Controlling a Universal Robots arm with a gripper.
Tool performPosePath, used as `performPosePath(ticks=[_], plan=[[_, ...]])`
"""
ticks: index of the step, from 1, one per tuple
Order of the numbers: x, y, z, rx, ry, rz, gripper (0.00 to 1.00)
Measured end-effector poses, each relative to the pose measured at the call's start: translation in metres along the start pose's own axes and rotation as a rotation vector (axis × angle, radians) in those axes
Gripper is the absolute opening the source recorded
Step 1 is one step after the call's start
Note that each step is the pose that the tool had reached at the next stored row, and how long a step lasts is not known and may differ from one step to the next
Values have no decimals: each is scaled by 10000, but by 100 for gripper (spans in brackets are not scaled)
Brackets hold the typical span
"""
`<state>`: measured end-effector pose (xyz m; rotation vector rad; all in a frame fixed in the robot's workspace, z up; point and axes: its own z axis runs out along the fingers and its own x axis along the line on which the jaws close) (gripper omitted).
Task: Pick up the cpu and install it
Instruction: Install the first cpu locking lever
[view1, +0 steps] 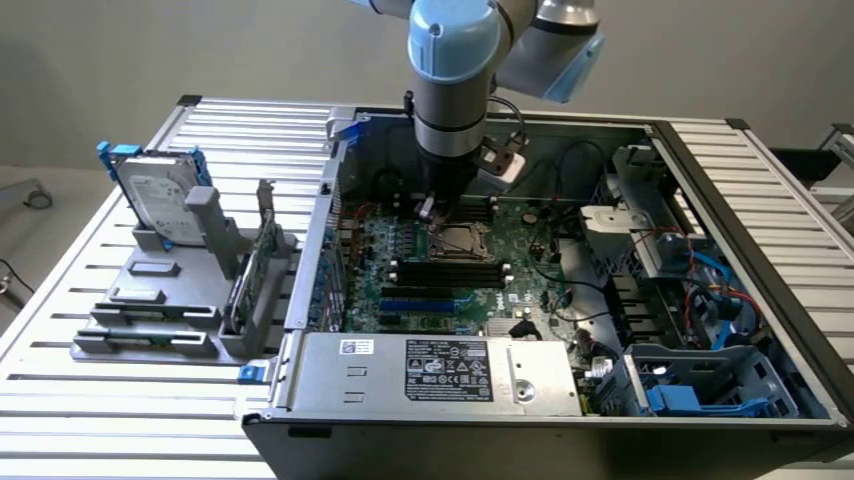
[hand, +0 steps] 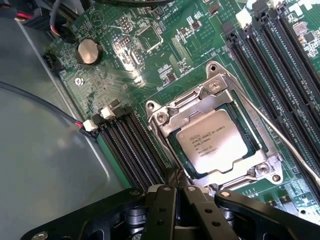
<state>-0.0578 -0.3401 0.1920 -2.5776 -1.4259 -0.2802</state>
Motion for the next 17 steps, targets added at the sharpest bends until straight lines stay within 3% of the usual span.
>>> performPosePath(ticks=[17], plan=[[68,107,12,-13,-18,1,11]])
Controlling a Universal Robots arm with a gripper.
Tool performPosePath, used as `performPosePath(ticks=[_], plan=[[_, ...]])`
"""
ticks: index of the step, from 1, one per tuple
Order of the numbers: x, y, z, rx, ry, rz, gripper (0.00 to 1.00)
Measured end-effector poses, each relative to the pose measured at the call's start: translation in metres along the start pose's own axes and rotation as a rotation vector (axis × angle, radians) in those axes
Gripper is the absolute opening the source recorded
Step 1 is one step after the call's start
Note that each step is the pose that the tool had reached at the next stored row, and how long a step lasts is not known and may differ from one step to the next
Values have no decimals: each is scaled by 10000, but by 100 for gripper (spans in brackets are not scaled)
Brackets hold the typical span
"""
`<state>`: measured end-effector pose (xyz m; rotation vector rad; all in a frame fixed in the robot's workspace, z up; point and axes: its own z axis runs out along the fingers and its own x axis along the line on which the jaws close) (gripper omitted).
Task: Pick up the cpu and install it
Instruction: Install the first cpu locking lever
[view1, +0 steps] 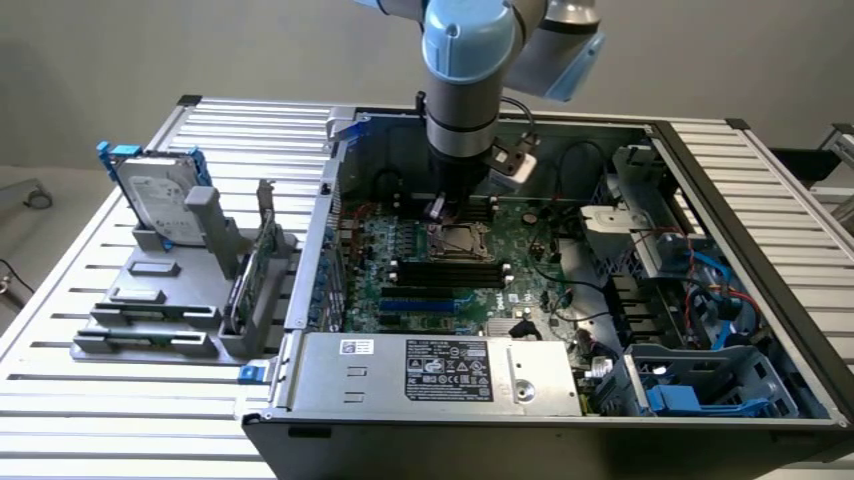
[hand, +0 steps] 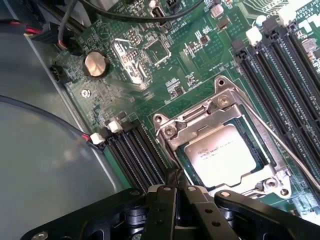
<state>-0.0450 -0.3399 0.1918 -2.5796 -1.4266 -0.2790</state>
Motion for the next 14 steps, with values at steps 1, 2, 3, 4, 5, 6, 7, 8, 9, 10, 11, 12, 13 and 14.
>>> performPosePath(ticks=[1,2,3,4,5,6,7,8,9,10,11,12,13,14], plan=[[4,6,1,0,0,0,11],[8,14,1,-1,-1,1,11],[13,21,2,-1,-2,0,11],[17,28,3,-1,-2,0,11],[21,34,3,-2,-2,0,11],[25,41,4,-2,-3,1,11],[30,48,4,-2,-4,1,11],[34,56,5,-2,-5,1,11],[39,64,6,-3,-6,2,11],[44,72,6,-3,-5,2,11],[49,80,7,-3,-6,2,11],[53,87,8,-4,-5,1,11],[56,92,8,-4,-5,1,11],[58,94,9,-5,-4,3,11]])
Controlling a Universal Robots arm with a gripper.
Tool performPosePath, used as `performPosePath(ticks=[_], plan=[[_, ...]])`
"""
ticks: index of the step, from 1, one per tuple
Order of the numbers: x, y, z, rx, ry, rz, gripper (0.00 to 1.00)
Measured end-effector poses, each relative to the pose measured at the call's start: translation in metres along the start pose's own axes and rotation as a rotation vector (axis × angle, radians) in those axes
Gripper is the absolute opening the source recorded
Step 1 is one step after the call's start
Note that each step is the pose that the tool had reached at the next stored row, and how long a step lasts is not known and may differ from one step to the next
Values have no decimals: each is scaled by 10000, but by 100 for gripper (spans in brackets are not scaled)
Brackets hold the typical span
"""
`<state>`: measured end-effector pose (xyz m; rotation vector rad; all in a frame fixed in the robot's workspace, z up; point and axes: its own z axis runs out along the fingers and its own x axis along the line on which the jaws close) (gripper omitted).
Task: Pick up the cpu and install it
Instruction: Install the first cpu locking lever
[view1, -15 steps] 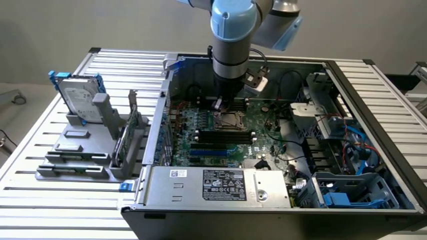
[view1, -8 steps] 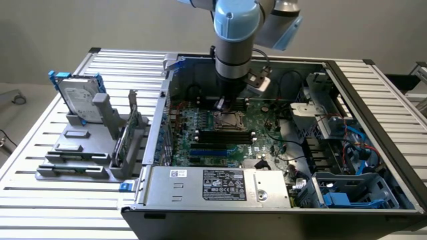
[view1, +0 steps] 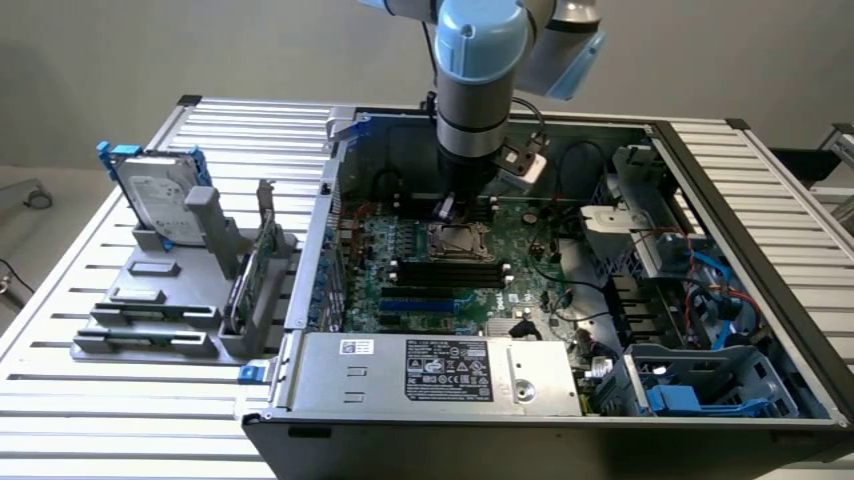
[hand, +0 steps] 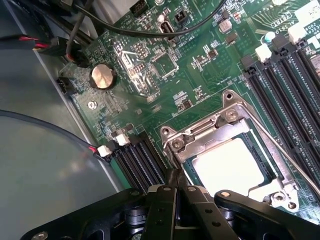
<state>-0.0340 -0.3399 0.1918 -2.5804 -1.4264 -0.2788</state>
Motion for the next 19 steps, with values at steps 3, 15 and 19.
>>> performPosePath(ticks=[3,15,19], plan=[[1,2,0,-5,11,45,11],[2,2,-2,61,220,271,11],[8,1,-21,76,285,342,11]])
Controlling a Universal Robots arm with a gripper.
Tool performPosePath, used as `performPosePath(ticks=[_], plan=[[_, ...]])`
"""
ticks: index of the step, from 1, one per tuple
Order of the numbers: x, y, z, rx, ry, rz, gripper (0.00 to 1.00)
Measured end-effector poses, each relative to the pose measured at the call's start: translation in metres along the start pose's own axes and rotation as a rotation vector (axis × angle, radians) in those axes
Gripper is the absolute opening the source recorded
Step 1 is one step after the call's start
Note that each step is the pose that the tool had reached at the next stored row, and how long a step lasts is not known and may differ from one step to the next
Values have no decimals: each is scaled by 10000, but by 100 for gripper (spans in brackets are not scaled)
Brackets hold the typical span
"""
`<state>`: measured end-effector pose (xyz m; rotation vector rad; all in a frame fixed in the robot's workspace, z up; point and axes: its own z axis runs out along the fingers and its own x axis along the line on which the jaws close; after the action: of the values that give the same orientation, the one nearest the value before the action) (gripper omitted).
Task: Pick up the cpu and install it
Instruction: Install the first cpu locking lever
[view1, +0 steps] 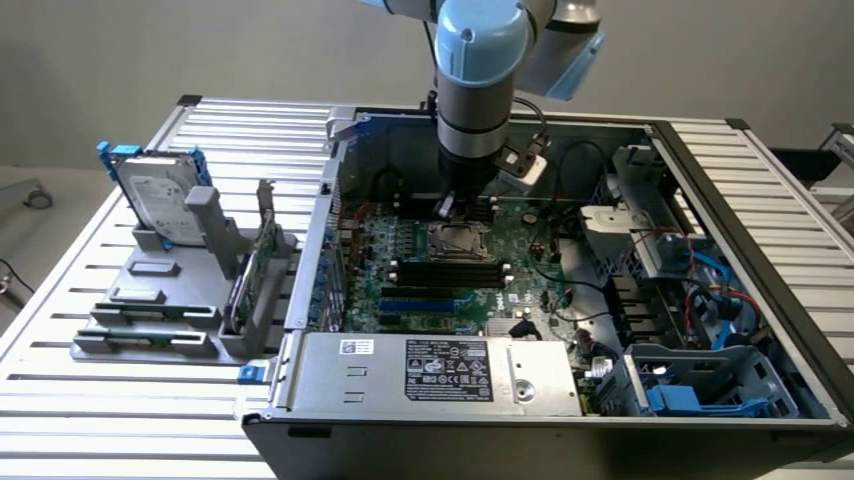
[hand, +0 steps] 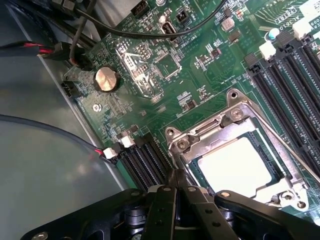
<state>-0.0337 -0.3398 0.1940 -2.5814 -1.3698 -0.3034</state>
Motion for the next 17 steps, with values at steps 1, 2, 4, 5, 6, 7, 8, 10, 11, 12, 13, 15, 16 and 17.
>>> performPosePath(ticks=[1,2,4,5,6,7,8,10,11,12,13,15,16,17], plan=[[6,-2,-20,0,11,26,11],[12,-4,-46,-2,16,61,11],[18,-3,-92,3,36,145,11],[15,1,-112,15,30,184,11],[11,5,-128,31,19,216,11],[6,9,-142,53,2,249,11],[1,14,-155,79,-20,280,11],[-9,23,-179,131,-64,350,11],[-14,28,-189,158,-86,383,11],[-20,32,-199,190,-111,417,11],[-25,37,-208,218,-133,445,11],[-38,47,-225,263,-168,486,11],[-46,53,-233,278,-184,498,11],[-55,61,-242,282,-205,506,11]])
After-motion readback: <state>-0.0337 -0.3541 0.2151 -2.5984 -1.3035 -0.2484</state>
